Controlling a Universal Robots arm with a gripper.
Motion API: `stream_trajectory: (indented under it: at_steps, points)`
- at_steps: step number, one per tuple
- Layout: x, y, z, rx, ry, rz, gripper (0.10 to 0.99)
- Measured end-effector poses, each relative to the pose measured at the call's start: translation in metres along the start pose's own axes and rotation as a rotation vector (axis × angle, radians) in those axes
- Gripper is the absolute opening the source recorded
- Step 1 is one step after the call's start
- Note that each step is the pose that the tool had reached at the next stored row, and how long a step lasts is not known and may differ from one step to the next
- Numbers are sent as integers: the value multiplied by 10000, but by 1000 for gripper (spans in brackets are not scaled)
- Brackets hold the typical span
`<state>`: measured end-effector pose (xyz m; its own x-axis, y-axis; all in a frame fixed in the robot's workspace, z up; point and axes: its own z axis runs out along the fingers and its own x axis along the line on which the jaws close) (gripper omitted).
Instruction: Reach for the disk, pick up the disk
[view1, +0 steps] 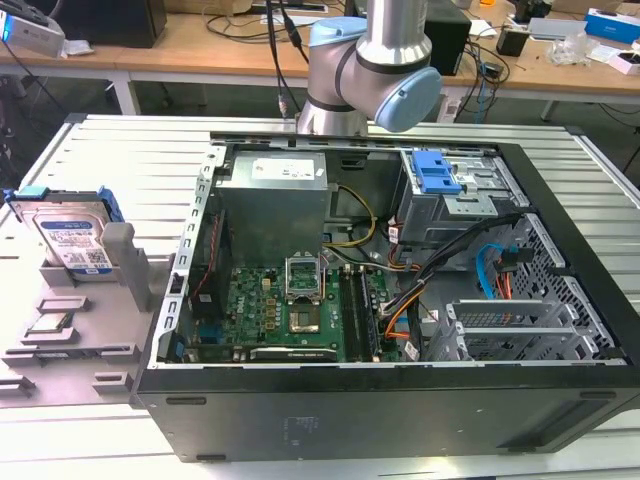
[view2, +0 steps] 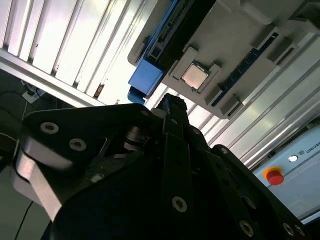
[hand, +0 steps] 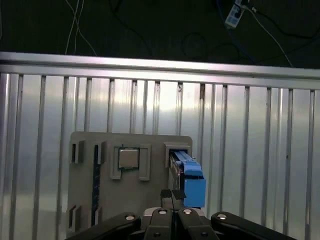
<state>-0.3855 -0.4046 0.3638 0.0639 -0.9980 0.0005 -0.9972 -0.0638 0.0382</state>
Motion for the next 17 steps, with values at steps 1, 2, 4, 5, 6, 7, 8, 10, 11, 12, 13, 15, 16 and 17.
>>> stream_trajectory:
  at_steps: [1,2,4,5,6,7,8,10,11,12,13,15,16,17]
  points:
    - [0,0,0,1,3,-75,106]
    - [0,0,0,0,8,-214,106]
    - [0,0,0,0,14,-376,106]
    - [0,0,0,0,18,-475,106]
    - [0,0,0,0,21,-542,106]
    - [0,0,0,1,23,-625,106]
    - [0,0,0,1,26,-701,106]
    - [0,0,0,0,33,-867,106]
    - [0,0,0,1,38,-1000,106]
    - [0,0,0,1,41,-1092,106]
    - [0,0,0,1,44,-1160,106]
    - [0,0,0,1,50,-1331,106]
    - [0,0,1,2,54,-1423,106]
    - [0,0,0,1,57,-1494,106]
